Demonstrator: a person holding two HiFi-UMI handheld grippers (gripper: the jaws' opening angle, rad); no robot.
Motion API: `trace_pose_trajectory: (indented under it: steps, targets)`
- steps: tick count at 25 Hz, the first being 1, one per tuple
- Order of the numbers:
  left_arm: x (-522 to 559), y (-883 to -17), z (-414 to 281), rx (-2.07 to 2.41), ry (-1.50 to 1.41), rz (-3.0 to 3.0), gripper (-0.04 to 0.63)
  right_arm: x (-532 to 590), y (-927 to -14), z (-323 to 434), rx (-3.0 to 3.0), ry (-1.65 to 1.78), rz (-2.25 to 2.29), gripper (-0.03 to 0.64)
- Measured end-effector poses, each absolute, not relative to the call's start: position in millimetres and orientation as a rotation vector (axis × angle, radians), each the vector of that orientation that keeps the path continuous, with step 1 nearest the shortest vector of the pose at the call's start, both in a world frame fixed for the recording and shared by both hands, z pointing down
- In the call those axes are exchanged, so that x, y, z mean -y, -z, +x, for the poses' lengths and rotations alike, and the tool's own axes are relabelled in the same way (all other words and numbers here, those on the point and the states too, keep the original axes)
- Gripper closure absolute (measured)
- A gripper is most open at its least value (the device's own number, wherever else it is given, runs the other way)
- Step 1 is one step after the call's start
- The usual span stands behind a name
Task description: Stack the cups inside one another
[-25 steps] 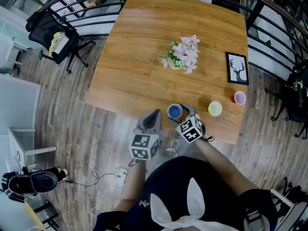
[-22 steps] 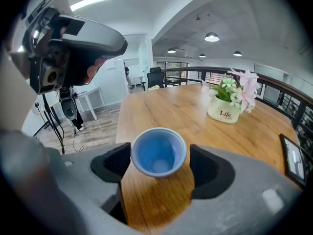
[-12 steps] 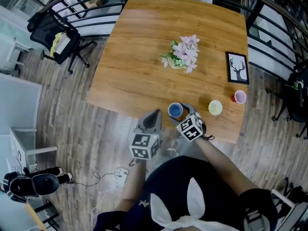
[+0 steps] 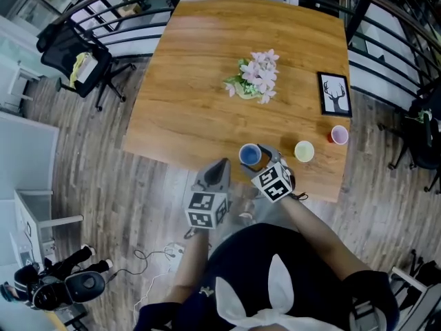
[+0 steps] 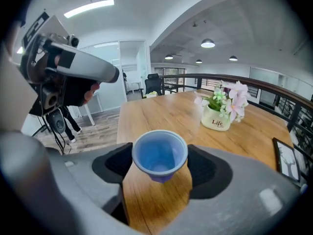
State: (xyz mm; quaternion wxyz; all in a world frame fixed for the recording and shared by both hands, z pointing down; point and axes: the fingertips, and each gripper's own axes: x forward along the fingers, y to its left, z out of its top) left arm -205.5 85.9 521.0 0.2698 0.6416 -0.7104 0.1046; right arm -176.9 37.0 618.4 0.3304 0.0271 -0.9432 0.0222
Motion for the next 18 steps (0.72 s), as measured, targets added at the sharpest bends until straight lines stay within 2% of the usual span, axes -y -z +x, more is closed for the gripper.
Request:
trace_pose_trajectory:
  steps: [18]
  targets:
    - [-74.2,-511.2,-187.3,1.888,-0.269,1.828,0.575,-9.1,-498.8,-144.6,2.704,-0.126,0.242,0.272]
